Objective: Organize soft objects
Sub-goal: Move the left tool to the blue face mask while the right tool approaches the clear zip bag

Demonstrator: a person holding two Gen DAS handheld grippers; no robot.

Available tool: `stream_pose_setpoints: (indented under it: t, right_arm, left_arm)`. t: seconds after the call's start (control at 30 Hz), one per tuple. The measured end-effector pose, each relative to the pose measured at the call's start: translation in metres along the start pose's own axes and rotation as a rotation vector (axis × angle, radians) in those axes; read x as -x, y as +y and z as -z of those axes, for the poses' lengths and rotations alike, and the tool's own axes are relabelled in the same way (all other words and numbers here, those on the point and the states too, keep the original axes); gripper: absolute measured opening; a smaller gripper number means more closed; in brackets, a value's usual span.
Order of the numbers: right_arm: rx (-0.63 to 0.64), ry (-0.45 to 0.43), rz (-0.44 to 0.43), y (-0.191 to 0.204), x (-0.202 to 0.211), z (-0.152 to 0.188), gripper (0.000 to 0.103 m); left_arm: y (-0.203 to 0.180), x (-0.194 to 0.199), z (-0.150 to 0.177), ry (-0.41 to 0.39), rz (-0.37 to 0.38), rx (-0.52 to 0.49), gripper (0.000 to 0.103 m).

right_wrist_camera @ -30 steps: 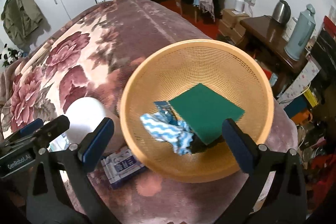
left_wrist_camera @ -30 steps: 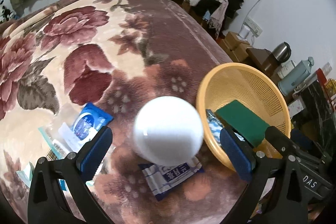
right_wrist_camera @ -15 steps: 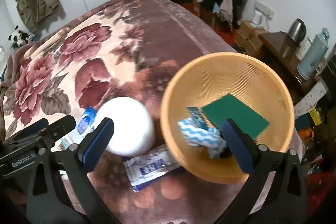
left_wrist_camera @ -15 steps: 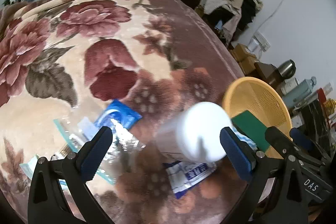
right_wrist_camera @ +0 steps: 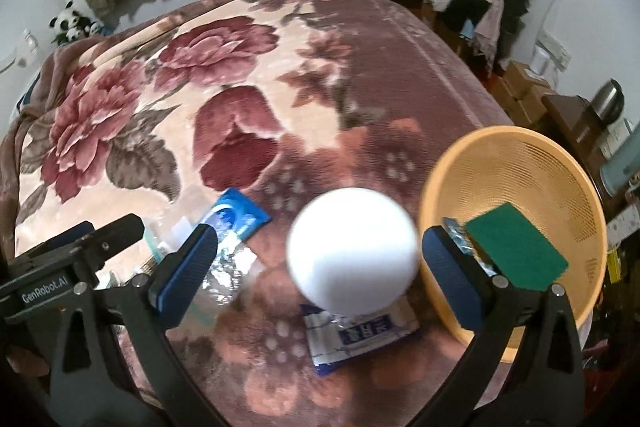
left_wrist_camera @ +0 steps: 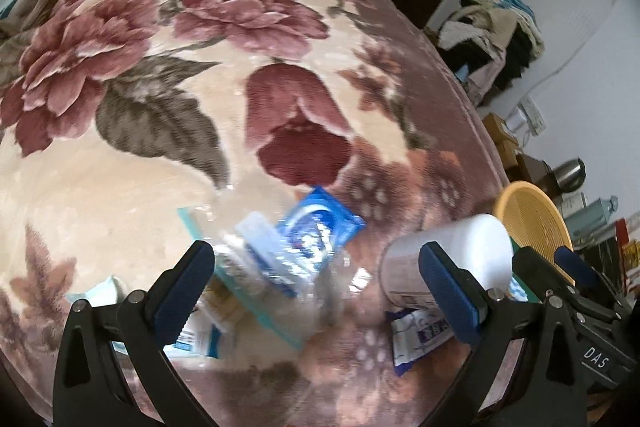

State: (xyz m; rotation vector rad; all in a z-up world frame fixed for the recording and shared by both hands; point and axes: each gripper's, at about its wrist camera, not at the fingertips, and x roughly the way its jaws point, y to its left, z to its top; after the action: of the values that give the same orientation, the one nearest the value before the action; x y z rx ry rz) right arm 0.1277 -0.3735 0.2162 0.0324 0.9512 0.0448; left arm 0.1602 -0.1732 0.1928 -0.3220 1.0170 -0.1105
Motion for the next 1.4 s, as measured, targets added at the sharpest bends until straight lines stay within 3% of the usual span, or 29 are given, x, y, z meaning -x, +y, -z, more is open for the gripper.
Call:
stream_pose_setpoints:
  t: [0.5,0.73,1.13,1.4]
  right_arm:
    - [0.191,0.051,-0.098,0.089,-0.036,-0.003,0.103]
    - [0.279,0.162,-0.148,0.126,-0.085,0.011,0.103]
    - [0.257,0.274,-0.208,0.128,-0.166,0.015,0.103]
    - [0.326,0.292,-0.308,0.147,-0.155,0.042,0.103]
  left_arm:
    - [0.100,-0.005,0.014,0.029,-0.068,0.168,0.102]
    - [0.148,-0.011,0.030,0.048,-0.110,0.263,0.102]
    - [0.216,-0.005,0.068,0.054,-0.168,0.426,0.102]
    - [0.231,-0.021,0.091,0.100,-0.177,0.482,0.102]
